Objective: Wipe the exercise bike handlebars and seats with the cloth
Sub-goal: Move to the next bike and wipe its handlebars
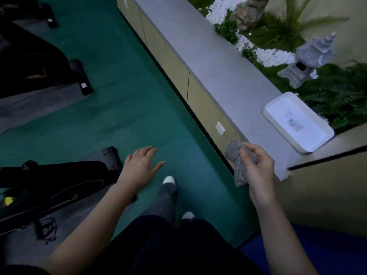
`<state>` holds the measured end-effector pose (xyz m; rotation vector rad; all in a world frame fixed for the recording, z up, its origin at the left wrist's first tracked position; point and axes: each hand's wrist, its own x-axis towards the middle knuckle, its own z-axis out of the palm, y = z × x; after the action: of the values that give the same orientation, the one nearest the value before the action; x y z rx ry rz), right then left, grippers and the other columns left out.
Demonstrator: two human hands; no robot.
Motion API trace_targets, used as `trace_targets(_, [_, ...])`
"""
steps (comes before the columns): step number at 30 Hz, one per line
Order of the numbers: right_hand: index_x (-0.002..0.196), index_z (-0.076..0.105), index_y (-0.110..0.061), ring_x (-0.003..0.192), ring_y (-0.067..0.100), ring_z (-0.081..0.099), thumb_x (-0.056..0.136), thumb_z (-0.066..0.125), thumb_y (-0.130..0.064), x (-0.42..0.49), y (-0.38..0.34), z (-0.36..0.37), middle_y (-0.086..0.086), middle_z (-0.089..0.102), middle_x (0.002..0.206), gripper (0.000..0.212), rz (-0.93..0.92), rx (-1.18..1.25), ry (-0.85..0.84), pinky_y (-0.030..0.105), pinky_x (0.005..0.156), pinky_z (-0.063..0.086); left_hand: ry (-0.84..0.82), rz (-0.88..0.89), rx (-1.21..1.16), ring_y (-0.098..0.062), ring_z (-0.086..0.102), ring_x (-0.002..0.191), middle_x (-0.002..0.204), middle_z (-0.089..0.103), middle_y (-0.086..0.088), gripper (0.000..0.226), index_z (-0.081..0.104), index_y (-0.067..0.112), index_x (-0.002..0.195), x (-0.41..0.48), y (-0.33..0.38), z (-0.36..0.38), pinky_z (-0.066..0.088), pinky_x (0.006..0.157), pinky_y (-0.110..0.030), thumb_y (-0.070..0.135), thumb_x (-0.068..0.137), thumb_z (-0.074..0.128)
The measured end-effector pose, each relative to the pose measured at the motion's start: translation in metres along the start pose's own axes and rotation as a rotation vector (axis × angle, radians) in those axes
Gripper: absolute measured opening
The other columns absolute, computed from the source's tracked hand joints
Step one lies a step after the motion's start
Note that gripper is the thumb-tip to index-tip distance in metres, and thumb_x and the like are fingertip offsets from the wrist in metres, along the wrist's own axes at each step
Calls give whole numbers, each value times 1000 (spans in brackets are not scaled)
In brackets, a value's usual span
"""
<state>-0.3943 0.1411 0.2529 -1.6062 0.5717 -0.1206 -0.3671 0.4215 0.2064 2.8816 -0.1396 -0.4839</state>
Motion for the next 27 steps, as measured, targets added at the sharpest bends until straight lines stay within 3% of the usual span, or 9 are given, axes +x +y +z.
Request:
trace_targets(3, [100, 67, -26, 102, 14, 65, 94, 57, -10, 30, -9, 29, 2, 67, 110, 20, 3, -21, -79, 39, 87, 55, 15, -59, -30, -20, 30, 138, 150, 35, 0, 60, 36, 20, 144, 24, -14, -9, 23, 110, -39, 54, 95, 40])
trace_targets(7, [94, 66, -33, 107, 17, 63, 93, 57, -12, 74, -26, 79, 1, 67, 110, 23, -45, -100, -162, 45, 92, 53, 47, -117, -81, -21, 31, 137, 149, 37, -1, 59, 37, 19, 143, 78, -38, -26, 25, 109, -40, 52, 95, 42])
trace_targets(12, [94, 65, -29, 103, 19, 64, 93, 57, -9, 128, -56, 135, -3, 67, 103, 22, -77, -167, -191, 39, 87, 55, 72, -151, -135, -20, 31, 137, 149, 36, 0, 58, 37, 19, 144, 146, -64, -50, 24, 109, -40, 51, 95, 41])
trace_targets(18, [99, 66, -22, 105, 21, 62, 93, 58, -9, 180, -82, 196, 0, 67, 106, 16, -123, -255, -253, 49, 96, 49, 122, -201, -163, -19, 30, 137, 148, 38, 1, 58, 37, 18, 143, 194, -95, -76, 23, 109, -38, 51, 95, 41])
trace_targets(22, [93, 65, -30, 102, 18, 63, 93, 57, -9, 208, -99, 244, -6, 67, 101, 22, -124, -273, -372, 46, 93, 52, 141, -323, -216, -19, 30, 138, 148, 40, 1, 58, 38, 19, 143, 202, -123, -80, 21, 110, -38, 52, 95, 41])
trace_targets(27, [98, 66, -23, 100, 18, 64, 93, 57, -7, 243, -114, 307, -2, 68, 101, 18, -163, -318, -537, 46, 91, 53, 140, -513, -271, -19, 28, 139, 147, 41, 1, 59, 37, 19, 143, 209, -152, -84, 18, 112, -39, 52, 95, 40])
